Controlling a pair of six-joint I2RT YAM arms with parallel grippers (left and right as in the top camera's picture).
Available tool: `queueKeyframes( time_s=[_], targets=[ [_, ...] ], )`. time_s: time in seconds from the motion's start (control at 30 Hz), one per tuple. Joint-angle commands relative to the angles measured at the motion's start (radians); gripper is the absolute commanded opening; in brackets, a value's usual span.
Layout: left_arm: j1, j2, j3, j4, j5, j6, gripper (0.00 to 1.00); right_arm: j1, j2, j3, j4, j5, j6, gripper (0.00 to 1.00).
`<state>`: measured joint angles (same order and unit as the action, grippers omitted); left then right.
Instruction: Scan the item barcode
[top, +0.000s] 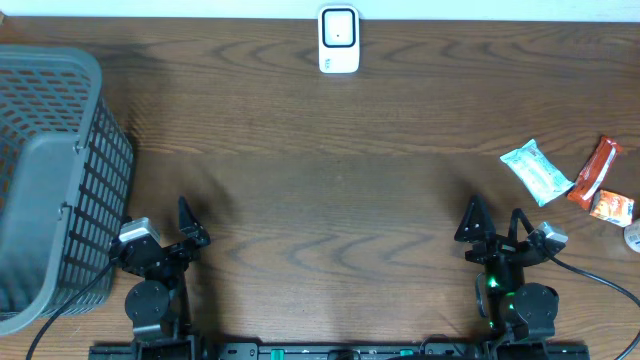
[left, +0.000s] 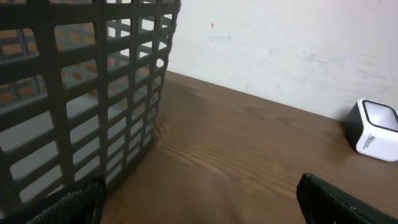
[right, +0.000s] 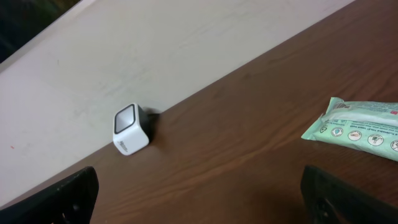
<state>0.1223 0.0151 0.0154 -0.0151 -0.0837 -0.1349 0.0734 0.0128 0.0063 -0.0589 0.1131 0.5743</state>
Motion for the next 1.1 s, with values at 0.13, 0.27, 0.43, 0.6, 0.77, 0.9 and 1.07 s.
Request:
queueKeyframes(
  time_s=[0.13,0.27,0.43,0.6,0.77,0.9,1.07],
  targets=[
    [-0.003,-0.003,-0.011,-0.050,-0.013,-0.009,0.98,0.007,-0.002,-0.001,-0.003,0.013,0.012,0.99],
    [-0.004,-0.006,-0.011,-0.050,-0.013,-0.009,0.98,0.007,-0.002,-0.001,-0.003,0.013,0.013,0.99],
    [-0.019,-0.006,-0.011,-0.049,-0.013,-0.009,0.98,0.007,-0.002,-0.001,-0.003,0.013,0.012,0.99],
    [-0.023,-0.006,-0.011,-0.049,-0.013,-0.009,0.98,0.007,-0.002,-0.001,-0.003,0.013,0.012,0.99],
    [-0.023,-0.006,-0.011,-0.049,-0.013,-0.009,0.98,0.007,-0.008,-0.001,-0.003,0.013,0.013,0.99],
    [-0.023,-0.006,-0.011,-0.049,-0.013,-0.009,0.98,0.007,-0.008,-0.001,-0.003,0.013,0.013,0.99],
    [-0.023,-0.004,-0.011,-0.049,-0.013,-0.009,0.98,0.007,-0.008,-0.001,-0.003,0.013,0.013,0.99]
  ],
)
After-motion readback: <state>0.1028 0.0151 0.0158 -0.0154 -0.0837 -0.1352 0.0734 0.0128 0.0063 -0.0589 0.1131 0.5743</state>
